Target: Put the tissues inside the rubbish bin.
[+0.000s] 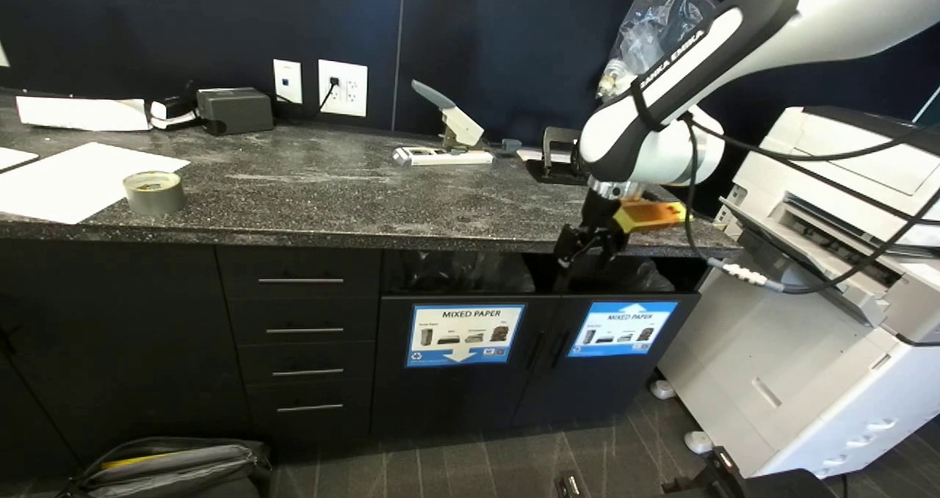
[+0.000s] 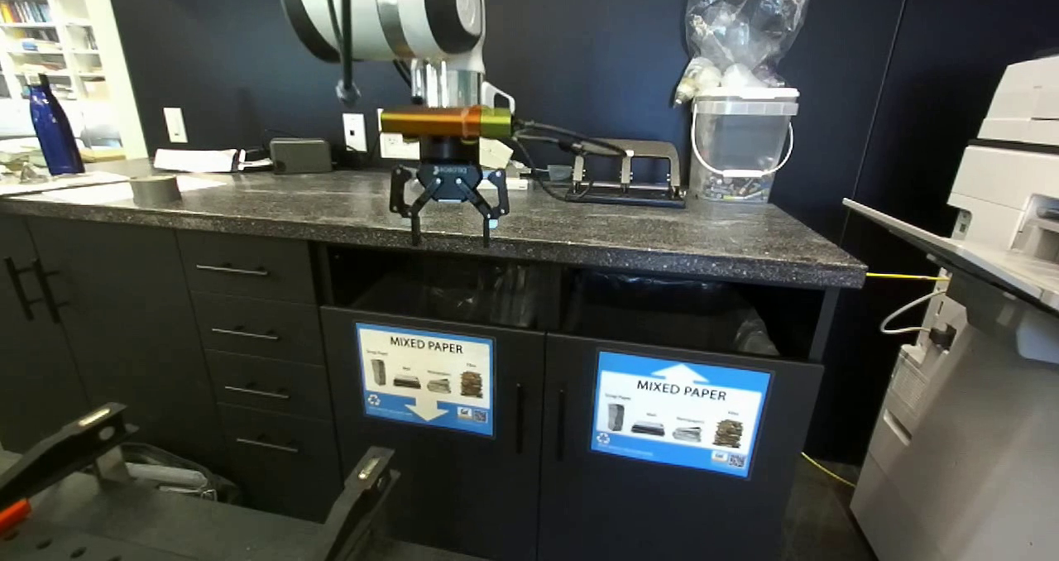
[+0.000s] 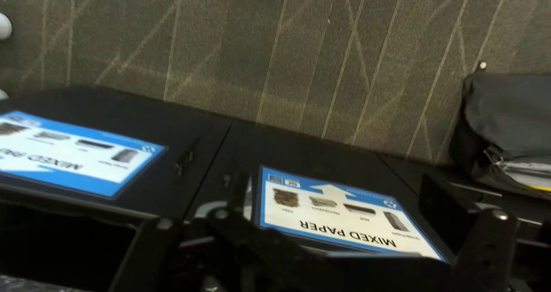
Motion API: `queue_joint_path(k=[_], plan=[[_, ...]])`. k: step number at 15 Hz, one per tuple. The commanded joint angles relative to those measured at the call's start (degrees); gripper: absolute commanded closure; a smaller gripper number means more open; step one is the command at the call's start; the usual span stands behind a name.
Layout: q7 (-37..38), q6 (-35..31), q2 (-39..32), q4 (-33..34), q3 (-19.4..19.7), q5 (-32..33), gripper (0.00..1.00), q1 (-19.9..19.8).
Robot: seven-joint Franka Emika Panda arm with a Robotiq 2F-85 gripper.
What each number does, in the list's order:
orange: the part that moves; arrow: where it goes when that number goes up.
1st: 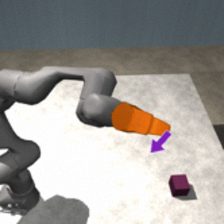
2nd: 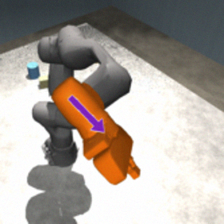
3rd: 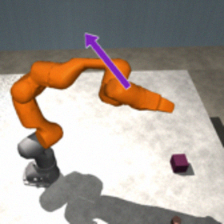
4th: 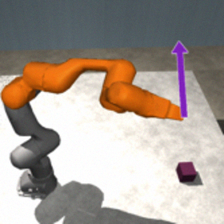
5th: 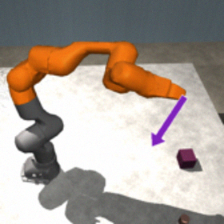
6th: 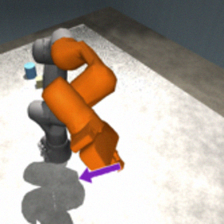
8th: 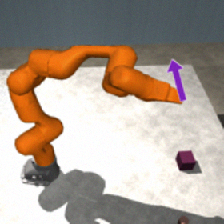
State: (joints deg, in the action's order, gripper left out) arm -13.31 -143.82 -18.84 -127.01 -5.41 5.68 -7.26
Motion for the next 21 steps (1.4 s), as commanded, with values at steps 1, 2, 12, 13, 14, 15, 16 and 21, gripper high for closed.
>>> queue_joint_path(k=[1,2,12,13,14,15,16,21], plan=[[-1.5,9.6,14.0,-7.2,2.9,-1.0,0.00,0.5],[-2.2,12.3,17.2,-8.3,3.6,-1.2,0.00,0.4],[-3.4,24.7,49.8,-22.5,12.1,-6.5,0.00,2.0],[-3.6,25.5,52.3,-23.4,12.1,-6.9,0.00,2.4],[-3.6,26.4,54.3,-24.0,12.3,-7.5,0.00,2.9],[-3.4,27.1,56.4,-24.8,12.2,-7.7,0.00,3.2],[-3.2,27.8,58.3,-25.3,12.1,-7.8,0.00,3.6],[-2.9,29.7,64.0,-26.9,12.2,-7.5,0.00,5.3]])
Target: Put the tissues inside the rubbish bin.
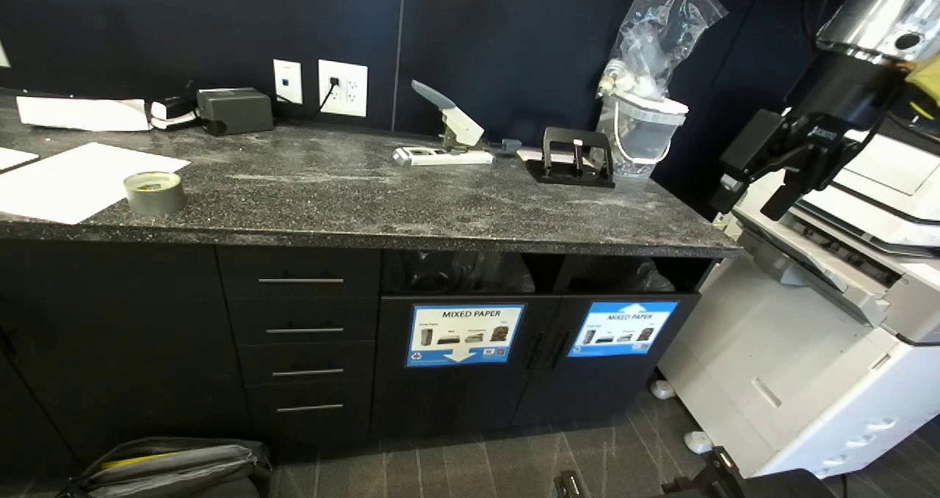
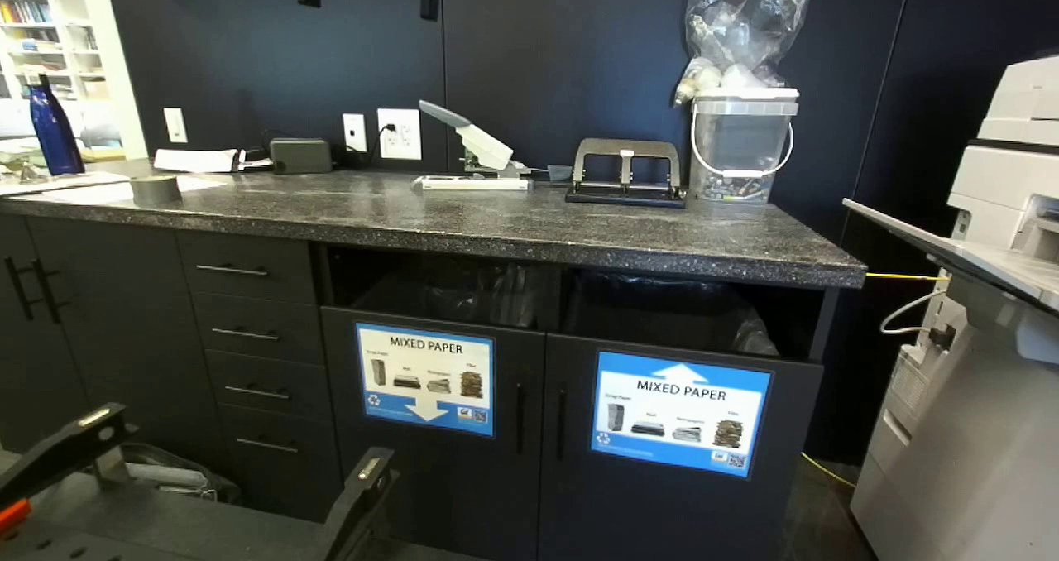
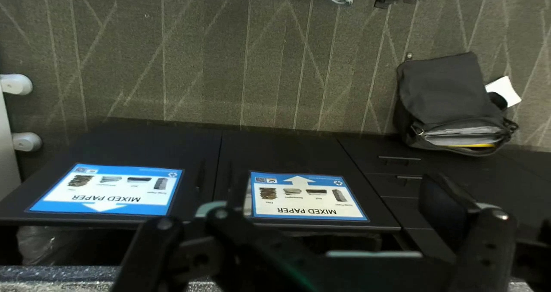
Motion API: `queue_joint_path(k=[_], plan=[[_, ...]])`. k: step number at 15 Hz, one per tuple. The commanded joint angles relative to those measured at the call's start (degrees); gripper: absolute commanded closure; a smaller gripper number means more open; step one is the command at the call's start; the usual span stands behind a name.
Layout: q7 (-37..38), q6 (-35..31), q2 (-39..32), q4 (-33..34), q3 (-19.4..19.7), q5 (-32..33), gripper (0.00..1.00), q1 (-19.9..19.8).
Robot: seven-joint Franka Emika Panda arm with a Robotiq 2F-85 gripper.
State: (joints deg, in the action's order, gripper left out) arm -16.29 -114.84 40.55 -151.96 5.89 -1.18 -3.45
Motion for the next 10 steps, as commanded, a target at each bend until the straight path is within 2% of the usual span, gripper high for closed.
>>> queue_joint_path(k=[1,10], plan=[[0.0,0.8,5.4,-2.2,1.0,-0.6,0.00,1.6],[0.5,1.0,3.2,-1.3,0.8,0.6,0.00,1.5]])
